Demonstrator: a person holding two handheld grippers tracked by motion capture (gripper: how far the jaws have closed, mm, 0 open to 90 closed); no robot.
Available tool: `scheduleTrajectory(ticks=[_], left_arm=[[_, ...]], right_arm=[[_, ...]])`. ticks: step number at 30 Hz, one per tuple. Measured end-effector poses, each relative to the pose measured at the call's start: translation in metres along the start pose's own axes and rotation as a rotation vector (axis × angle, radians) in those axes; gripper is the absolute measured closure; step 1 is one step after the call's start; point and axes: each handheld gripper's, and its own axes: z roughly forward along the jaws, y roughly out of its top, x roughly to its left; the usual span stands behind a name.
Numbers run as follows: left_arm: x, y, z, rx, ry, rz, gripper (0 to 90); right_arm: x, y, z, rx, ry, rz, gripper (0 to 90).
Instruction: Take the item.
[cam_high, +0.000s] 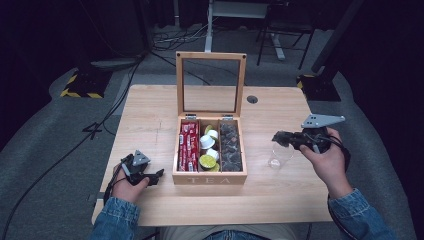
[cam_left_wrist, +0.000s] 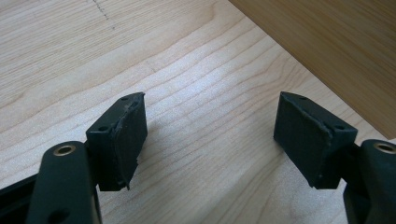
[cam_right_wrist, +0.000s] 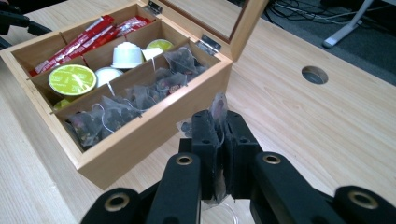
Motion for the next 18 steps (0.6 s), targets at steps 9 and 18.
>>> scheduleTrajectory(ticks=[9, 18], left_arm=[[0.0, 0.0, 0.0, -0.001, 0.0, 0.001, 26.1], [0.0, 0.0, 0.0, -0.001, 0.0, 0.001, 26.1]], right_arm=[[-0.007, -0.013, -0.001, 0.029, -0.001, 0.031, 84.6], [-0.01, -0.023, 0.005, 0.095, -0.017, 0.023, 84.5]])
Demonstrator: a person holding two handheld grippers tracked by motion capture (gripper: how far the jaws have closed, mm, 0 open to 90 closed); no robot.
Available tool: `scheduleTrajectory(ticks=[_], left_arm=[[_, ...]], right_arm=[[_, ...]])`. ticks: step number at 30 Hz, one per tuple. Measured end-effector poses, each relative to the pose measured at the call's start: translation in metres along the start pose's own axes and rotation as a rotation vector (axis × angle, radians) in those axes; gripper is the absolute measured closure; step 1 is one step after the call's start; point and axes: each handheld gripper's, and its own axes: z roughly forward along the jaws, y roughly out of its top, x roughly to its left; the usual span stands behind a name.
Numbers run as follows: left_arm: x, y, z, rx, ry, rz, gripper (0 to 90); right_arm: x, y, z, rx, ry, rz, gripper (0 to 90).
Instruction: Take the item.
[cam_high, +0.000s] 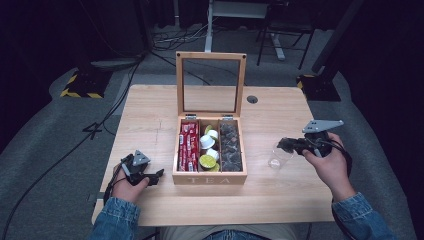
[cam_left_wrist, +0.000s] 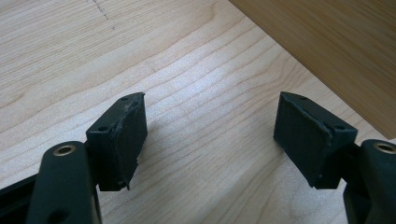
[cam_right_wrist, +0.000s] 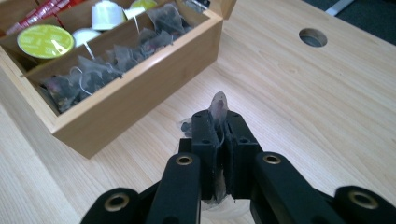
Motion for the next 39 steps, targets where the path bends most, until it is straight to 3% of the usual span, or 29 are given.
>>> scheduleTrajectory(ticks=[13, 22, 27, 34, 39], left_arm=[[0.0, 0.0, 0.0, 0.0, 0.0, 0.0, 26.0], [0.0, 0.0, 0.0, 0.001, 0.0, -0.004, 26.0], [0.0, 0.0, 0.0, 0.0, 0.0, -0.004, 25.9], [0.0, 0.0, 0.0, 0.0, 0.0, -0.004, 25.9], [0.0, 0.0, 0.0, 0.001, 0.0, -0.004, 25.9]], right_arm=[[-0.005, -0.01, 0.021, 0.092, 0.005, 0.004, 84.1], [-0.007, -0.017, 0.03, 0.113, 0.009, 0.014, 82.7], [-0.01, -0.02, 0.031, 0.091, 0.0, 0.029, 66.3], [-0.01, -0.019, 0.029, 0.062, -0.008, 0.048, 52.8], [-0.011, -0.019, 0.028, 0.045, -0.01, 0.056, 48.5]])
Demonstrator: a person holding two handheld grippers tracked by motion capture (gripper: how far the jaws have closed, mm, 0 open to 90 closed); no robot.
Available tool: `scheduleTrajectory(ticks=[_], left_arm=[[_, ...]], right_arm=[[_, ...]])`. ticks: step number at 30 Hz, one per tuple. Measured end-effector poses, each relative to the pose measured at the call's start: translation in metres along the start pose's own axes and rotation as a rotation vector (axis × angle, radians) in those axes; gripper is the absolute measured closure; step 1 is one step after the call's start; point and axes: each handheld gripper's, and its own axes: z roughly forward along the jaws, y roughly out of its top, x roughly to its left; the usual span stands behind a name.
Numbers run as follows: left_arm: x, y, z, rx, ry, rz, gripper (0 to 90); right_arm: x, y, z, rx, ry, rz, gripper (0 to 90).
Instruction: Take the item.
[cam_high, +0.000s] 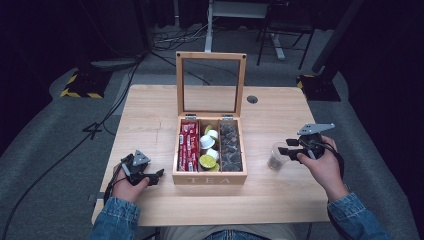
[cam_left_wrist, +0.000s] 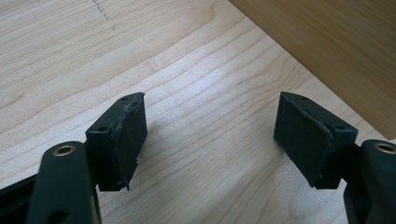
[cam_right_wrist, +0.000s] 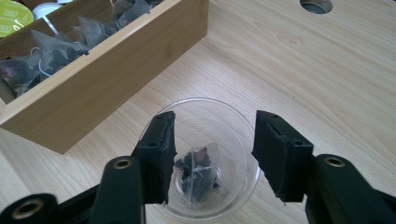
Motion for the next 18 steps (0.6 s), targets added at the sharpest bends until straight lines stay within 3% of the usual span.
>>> scheduleTrajectory(ticks=[11, 18], left_arm=[[0.0, 0.0, 0.0, 0.0, -0.001, -0.001, 25.9], [0.001, 0.001, 0.001, 0.003, -0.003, 0.003, 25.7]], right_arm=[[0.0, 0.007, -0.005, -0.071, 0.012, 0.031, 38.5], [0.004, 0.016, -0.013, -0.198, 0.031, 0.043, 33.7]])
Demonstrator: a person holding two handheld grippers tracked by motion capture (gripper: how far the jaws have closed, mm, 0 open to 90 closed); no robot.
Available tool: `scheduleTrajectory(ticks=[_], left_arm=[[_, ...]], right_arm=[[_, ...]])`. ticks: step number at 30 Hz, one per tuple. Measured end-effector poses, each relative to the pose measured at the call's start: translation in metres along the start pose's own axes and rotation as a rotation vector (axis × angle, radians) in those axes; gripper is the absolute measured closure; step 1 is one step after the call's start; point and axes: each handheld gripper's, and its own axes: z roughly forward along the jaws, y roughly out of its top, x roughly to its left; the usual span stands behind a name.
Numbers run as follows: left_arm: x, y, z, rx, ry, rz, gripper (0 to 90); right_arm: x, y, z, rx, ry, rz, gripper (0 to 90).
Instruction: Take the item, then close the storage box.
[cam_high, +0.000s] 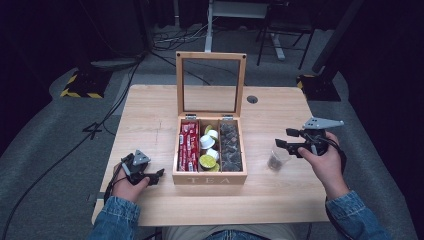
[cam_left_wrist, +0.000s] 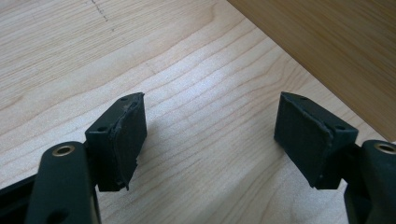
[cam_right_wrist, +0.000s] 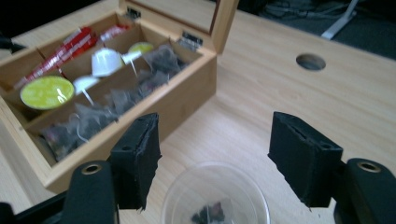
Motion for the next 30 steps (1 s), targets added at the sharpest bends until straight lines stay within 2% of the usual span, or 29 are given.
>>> scheduleTrajectory(ticks=[4, 11, 17, 20, 23, 25, 30], left_arm=[[0.0, 0.0, 0.001, -0.002, 0.002, 0.002, 25.5], [0.0, 0.0, 0.001, -0.002, 0.002, 0.002, 25.5], [0.0, 0.0, 0.001, -0.002, 0.001, 0.001, 25.5], [0.001, 0.0, 0.0, 0.0, 0.001, -0.001, 25.4], [0.001, 0.0, 0.001, -0.002, 0.005, -0.005, 25.4], [0.001, 0.0, 0.001, -0.002, 0.005, -0.005, 25.4], [0.001, 0.0, 0.001, -0.002, 0.005, -0.006, 25.4]], right_arm=[[0.003, 0.011, -0.004, -0.061, 0.02, 0.003, 33.1], [0.006, 0.045, -0.002, -0.092, 0.036, -0.034, 31.6], [0.007, 0.073, 0.011, -0.091, 0.05, -0.049, 29.3], [0.006, 0.086, 0.02, -0.102, 0.082, -0.032, 30.3], [0.004, 0.097, 0.028, -0.096, 0.087, -0.042, 33.1], [0.003, 0.107, 0.035, -0.11, 0.093, -0.034, 32.2], [-0.003, 0.126, 0.049, -0.136, 0.063, -0.016, 25.2]])
